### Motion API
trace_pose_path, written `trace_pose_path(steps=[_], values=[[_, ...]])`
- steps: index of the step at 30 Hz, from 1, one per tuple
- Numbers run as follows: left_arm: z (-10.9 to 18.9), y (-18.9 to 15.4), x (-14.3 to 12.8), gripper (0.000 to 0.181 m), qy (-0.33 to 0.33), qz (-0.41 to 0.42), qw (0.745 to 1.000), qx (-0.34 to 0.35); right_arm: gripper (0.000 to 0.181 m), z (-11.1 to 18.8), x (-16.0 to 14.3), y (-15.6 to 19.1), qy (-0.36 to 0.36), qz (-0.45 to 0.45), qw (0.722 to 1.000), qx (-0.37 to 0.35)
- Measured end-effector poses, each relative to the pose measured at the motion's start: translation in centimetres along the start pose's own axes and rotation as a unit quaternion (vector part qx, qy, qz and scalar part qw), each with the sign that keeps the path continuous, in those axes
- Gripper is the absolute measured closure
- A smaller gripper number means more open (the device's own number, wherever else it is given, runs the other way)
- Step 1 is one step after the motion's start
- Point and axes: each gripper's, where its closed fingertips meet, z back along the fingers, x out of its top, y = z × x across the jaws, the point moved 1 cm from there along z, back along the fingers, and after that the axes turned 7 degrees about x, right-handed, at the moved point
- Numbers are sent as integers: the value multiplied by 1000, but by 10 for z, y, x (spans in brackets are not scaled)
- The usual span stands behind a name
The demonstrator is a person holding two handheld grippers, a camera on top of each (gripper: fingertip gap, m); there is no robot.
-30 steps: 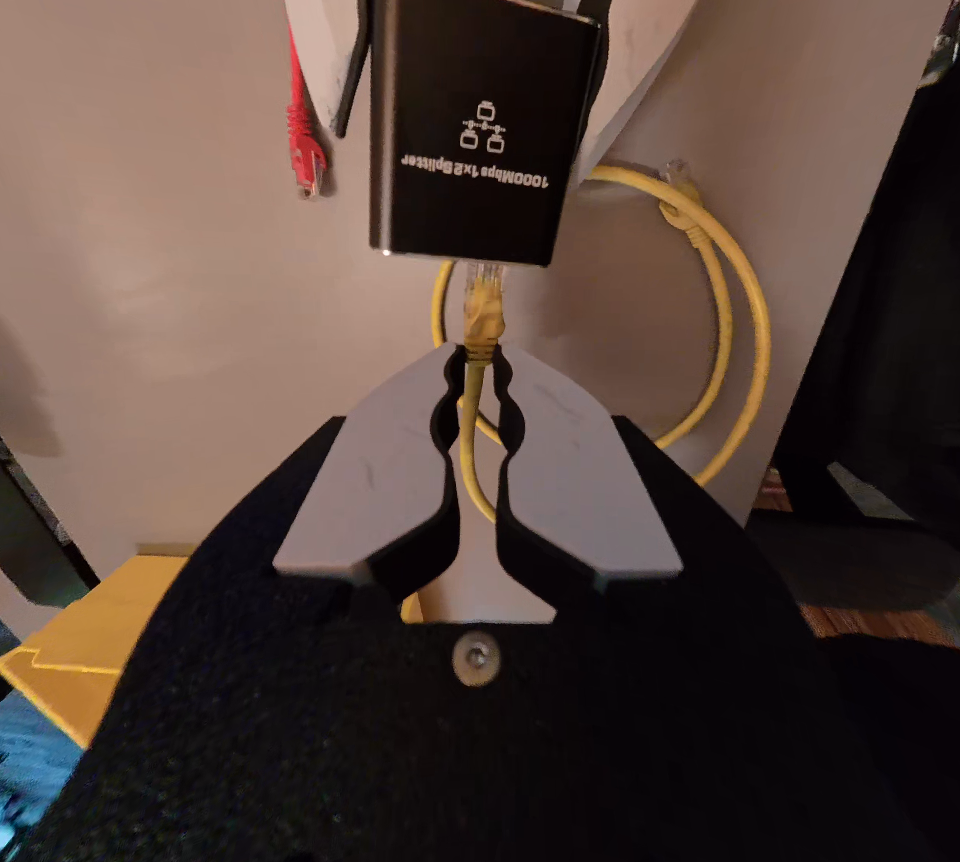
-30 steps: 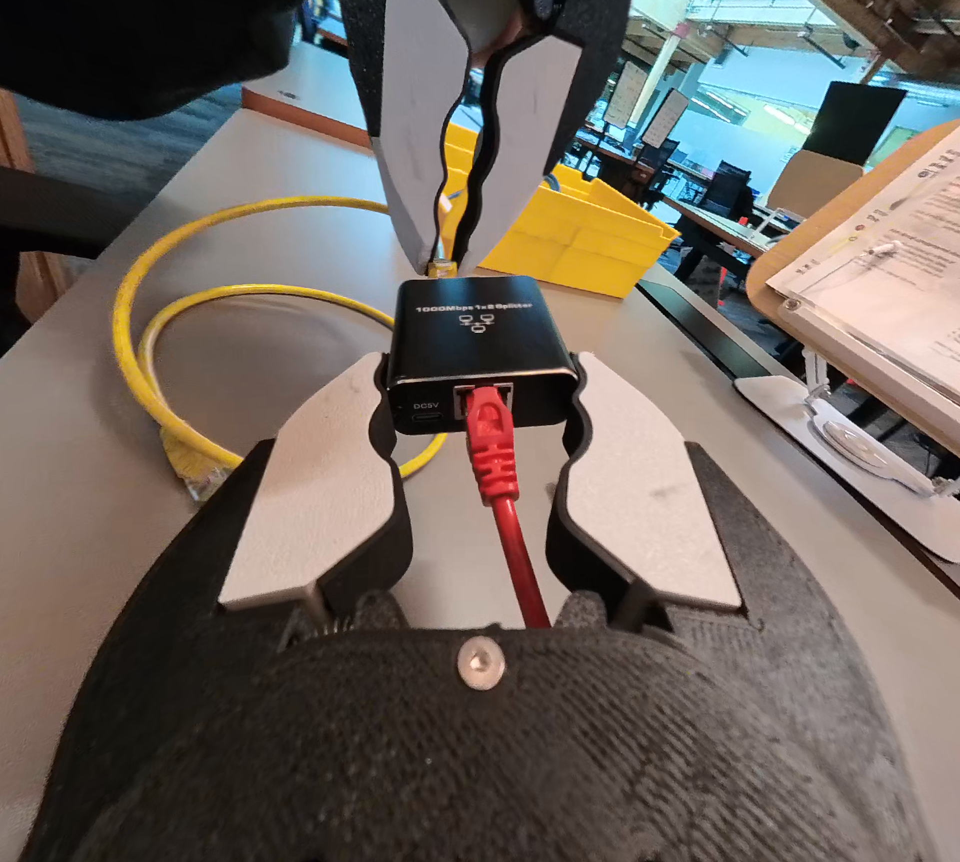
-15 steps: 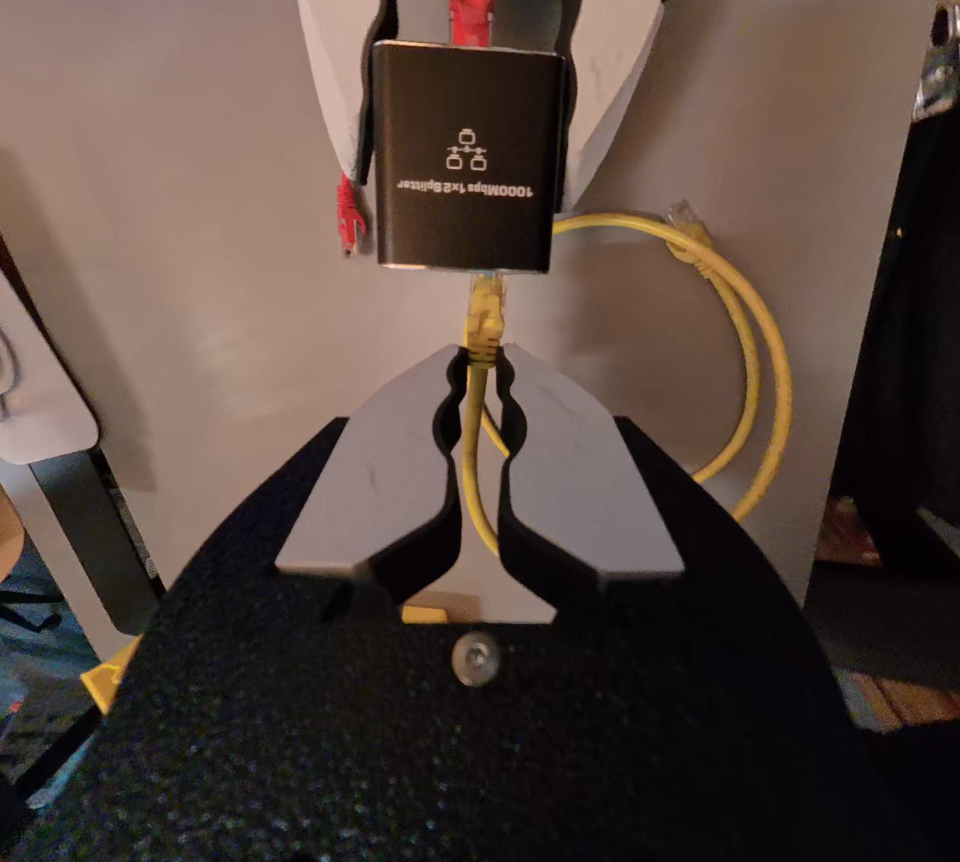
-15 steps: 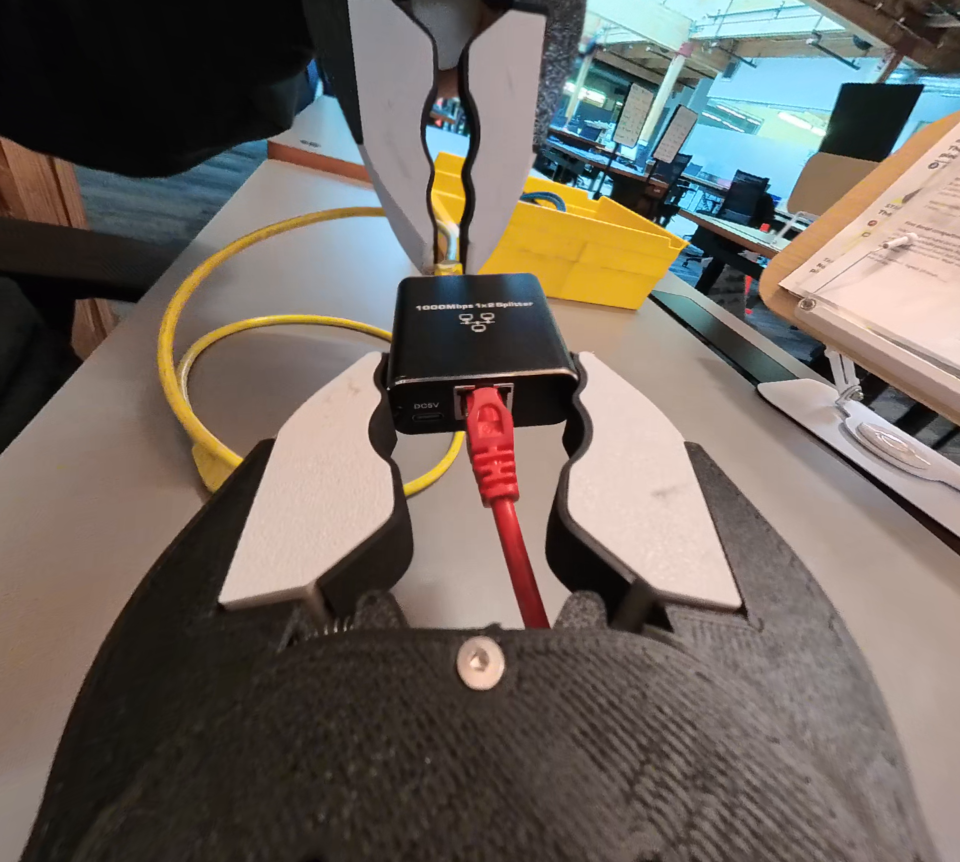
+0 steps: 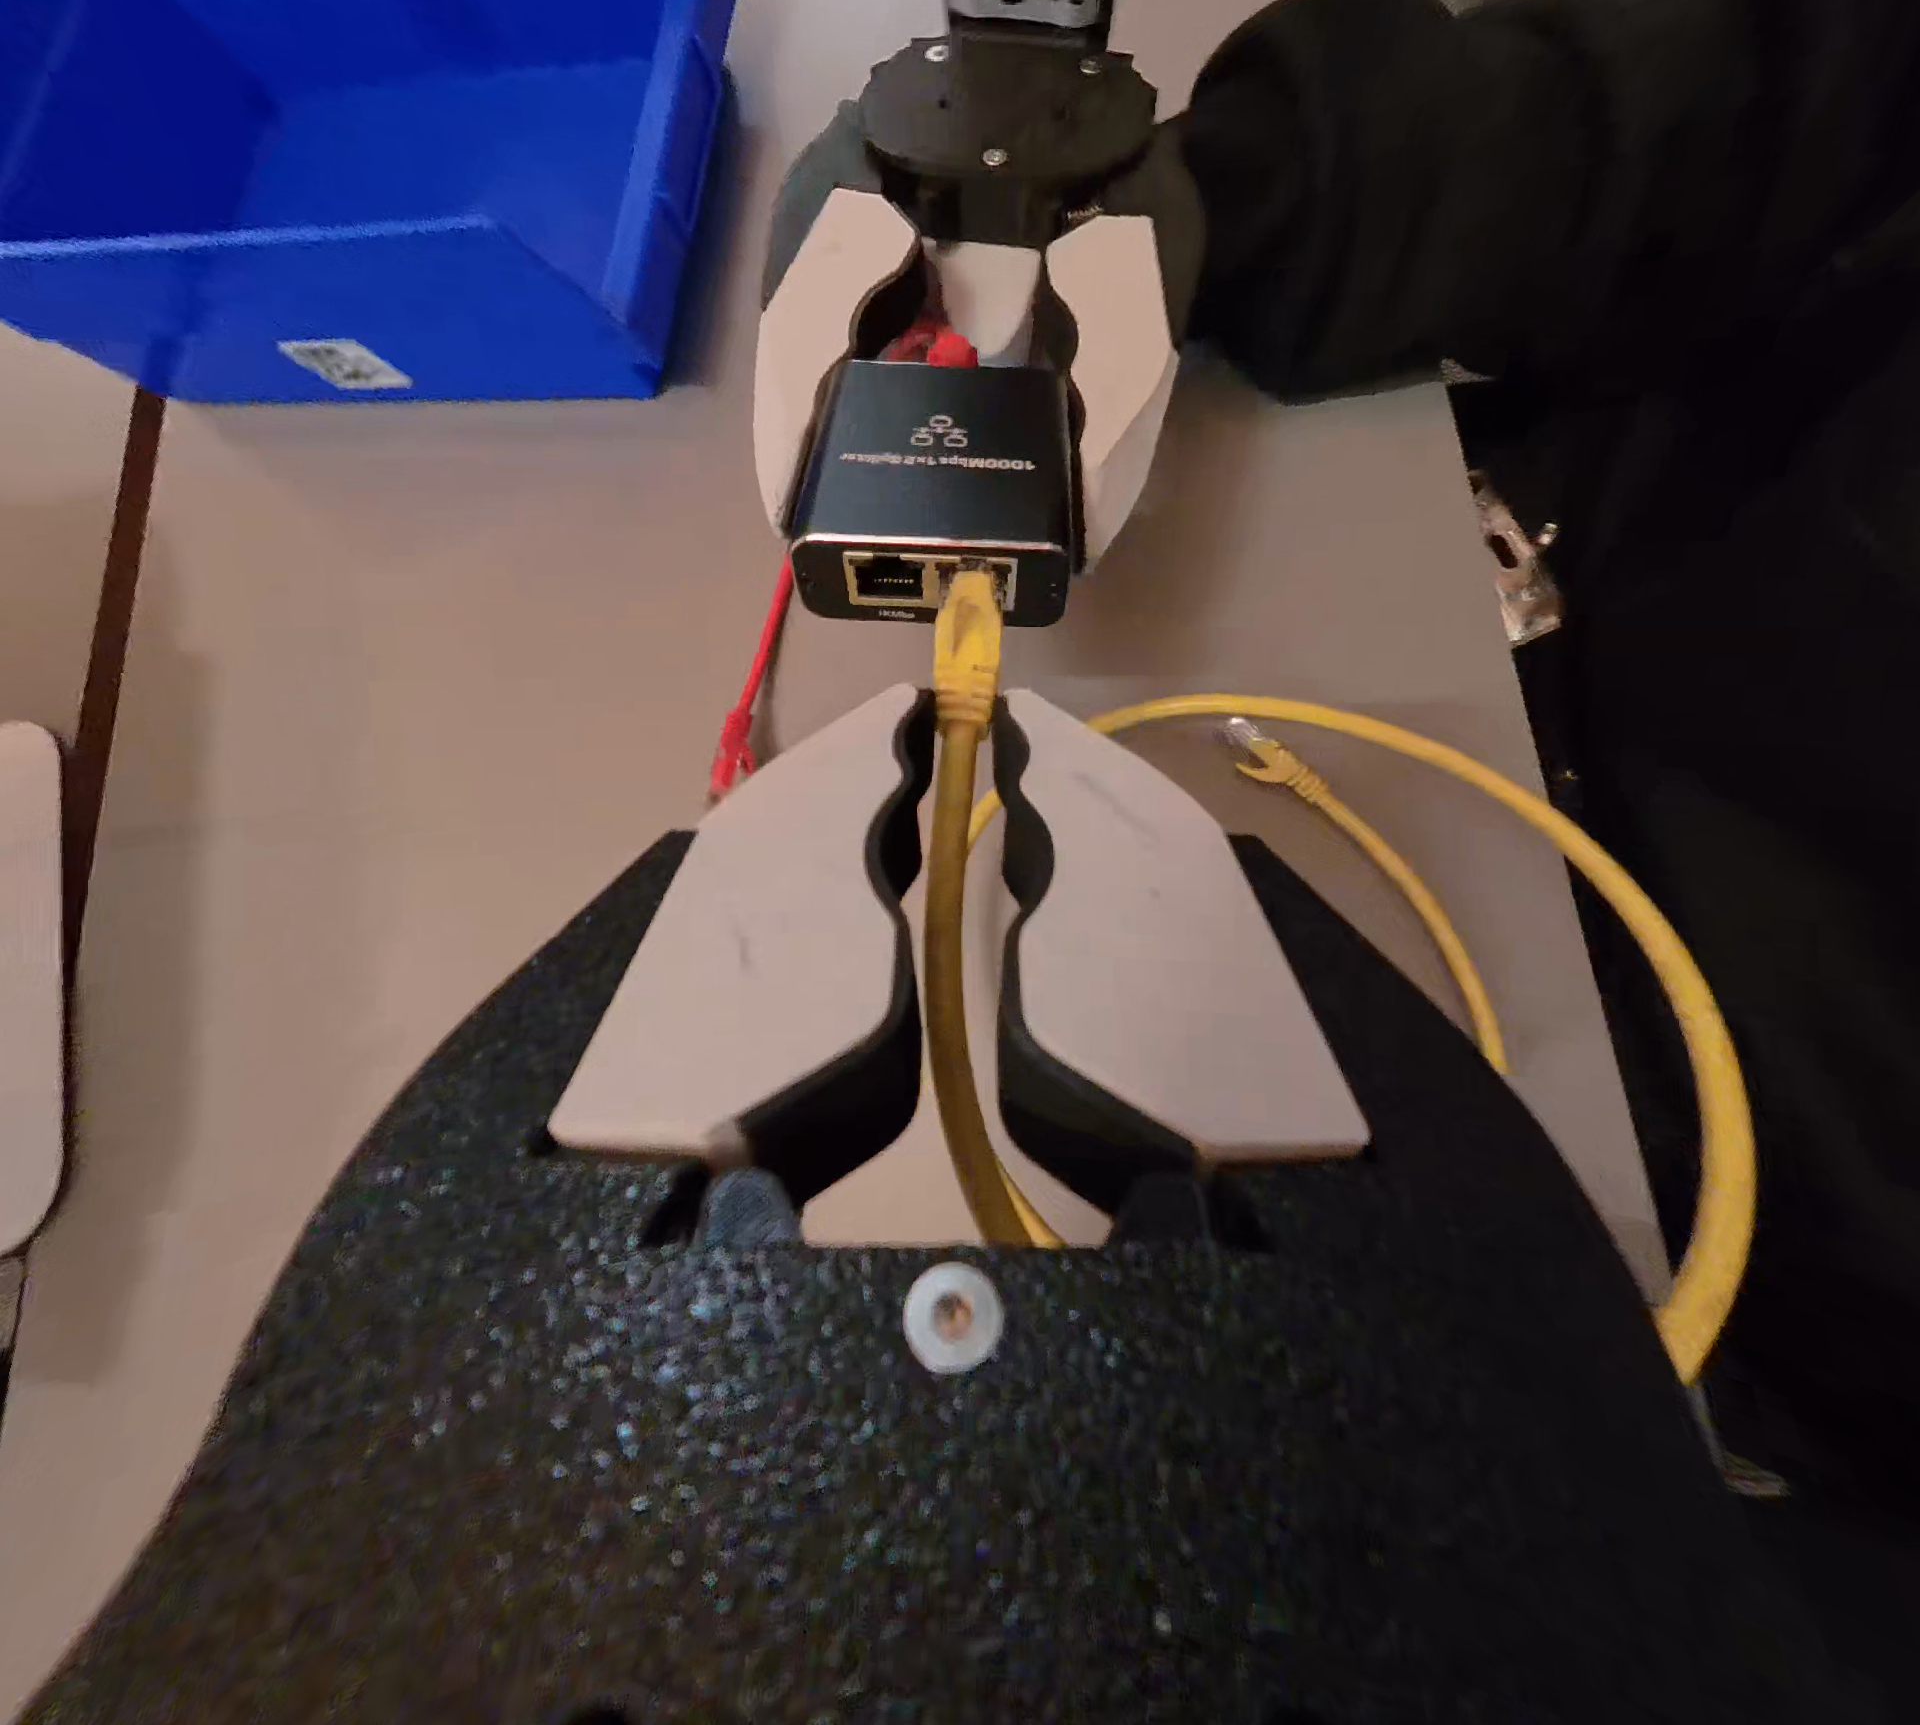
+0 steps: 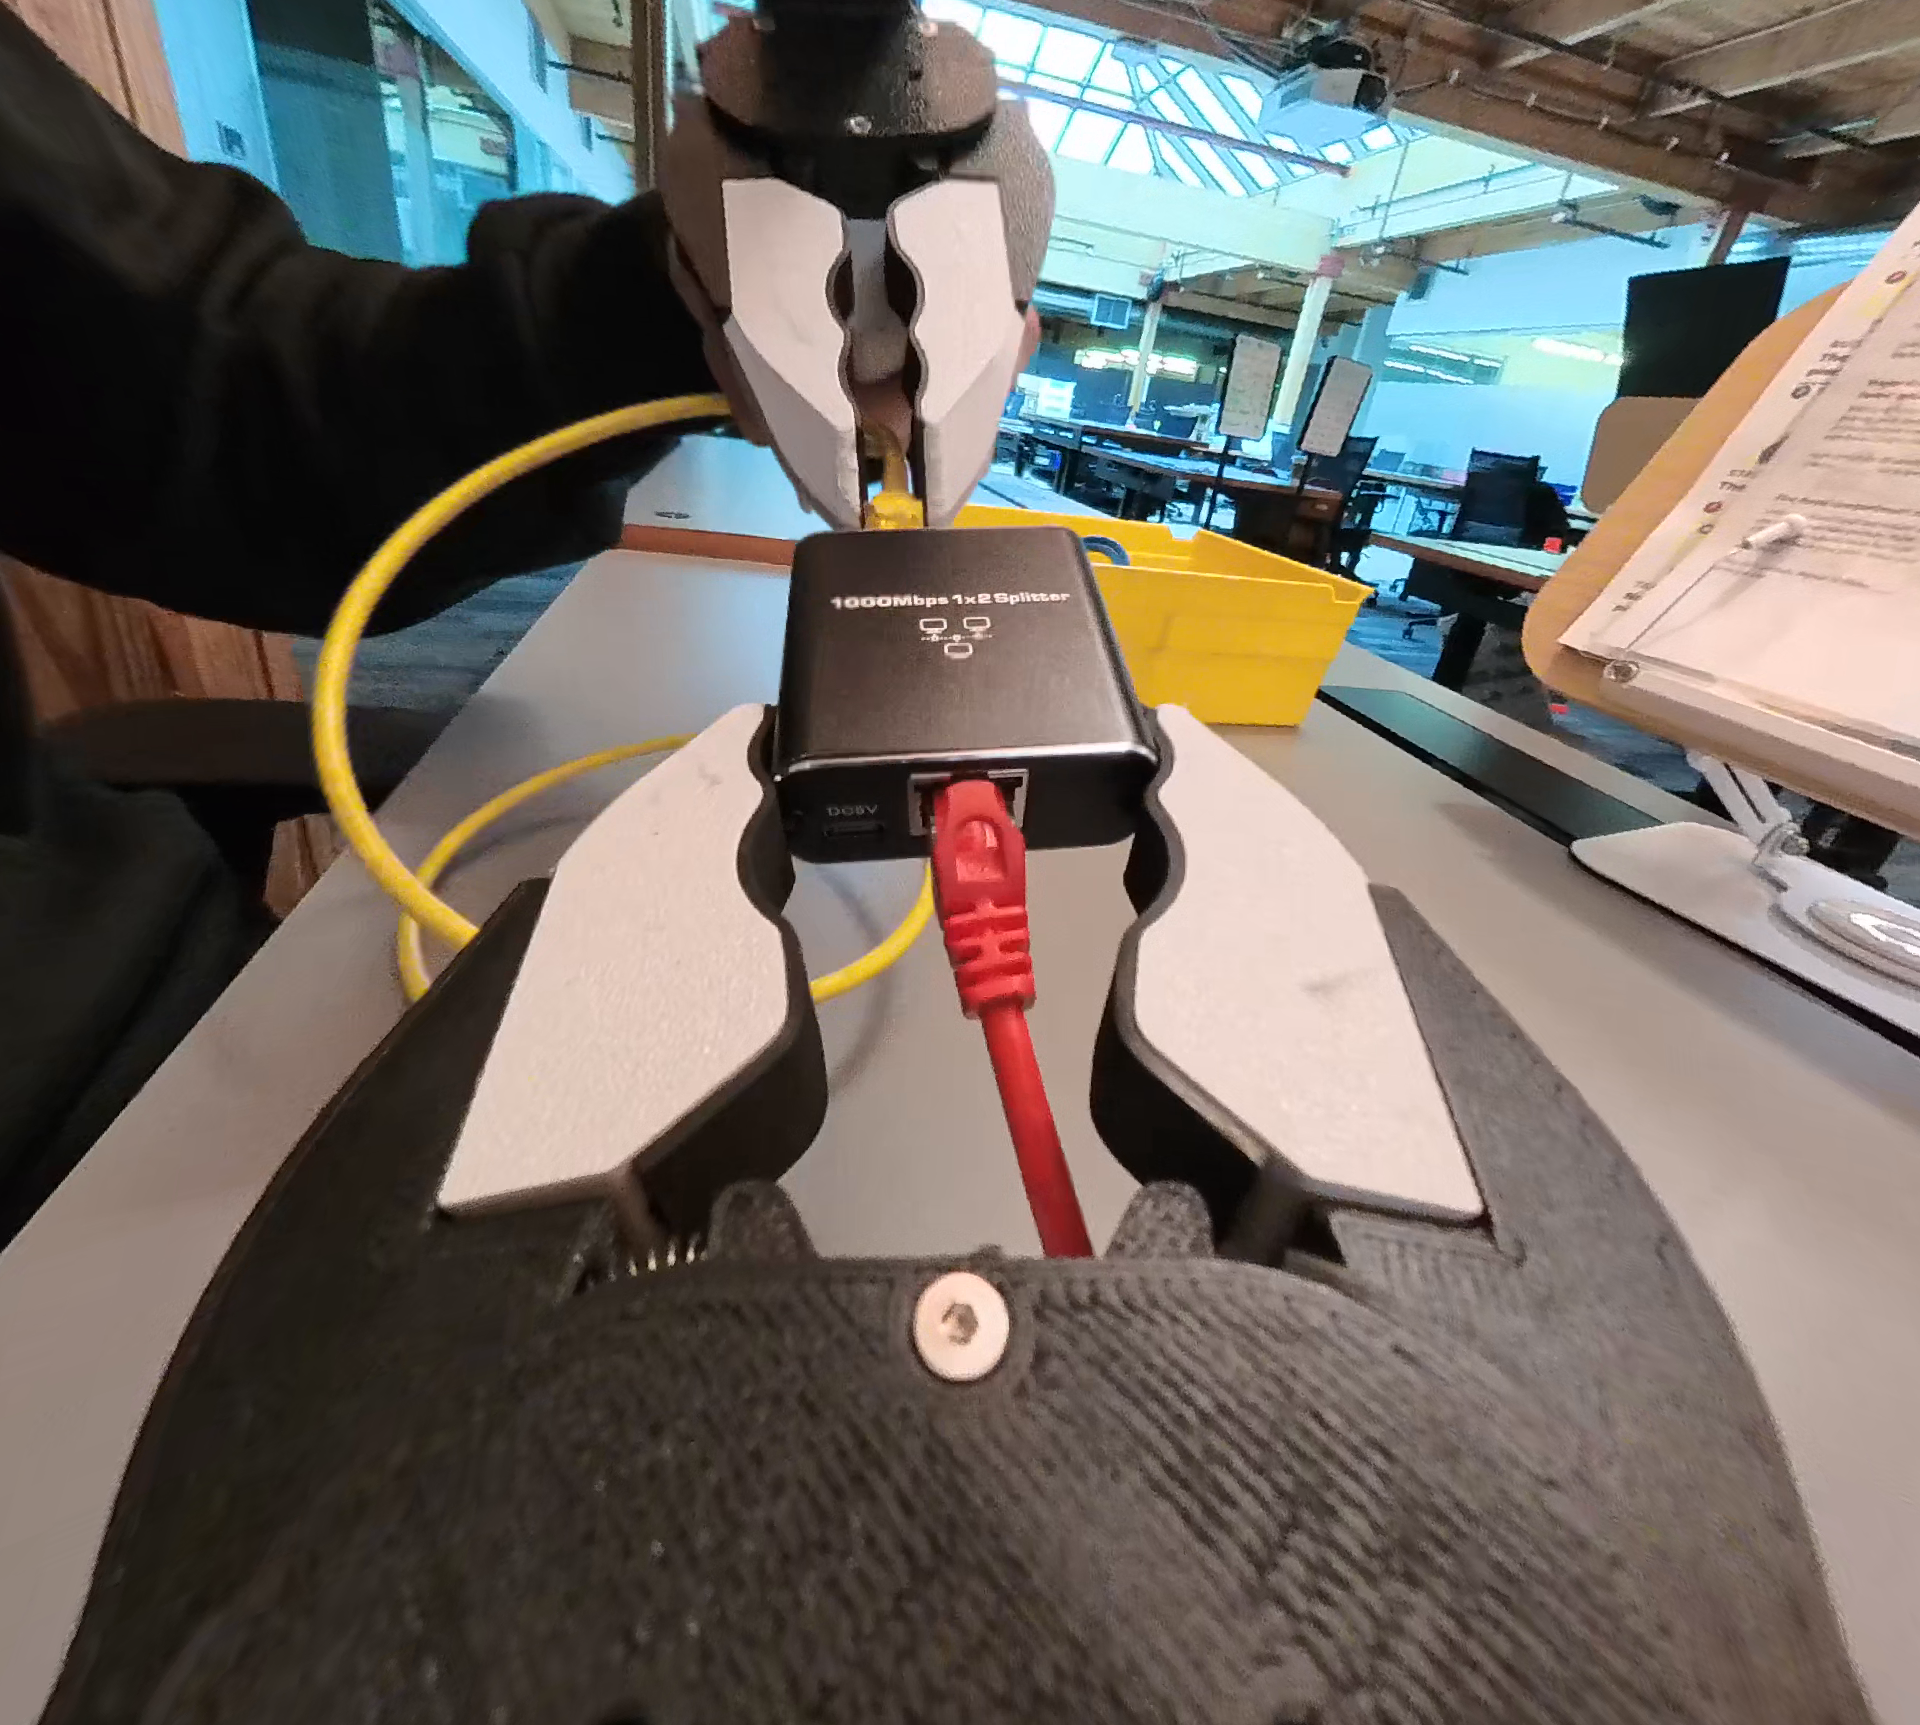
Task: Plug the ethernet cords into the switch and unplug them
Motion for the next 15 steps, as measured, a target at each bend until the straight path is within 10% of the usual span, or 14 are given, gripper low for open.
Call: trace_pose_path(steps=[4,15], values=[[0,-5,12,170,-88,15,996,-12,118,0,12,3,-36,5,999,8],[-6,-9,-4,170,-35,7,999,-11,117,-9,-5,7,8,-9,1000,19]])
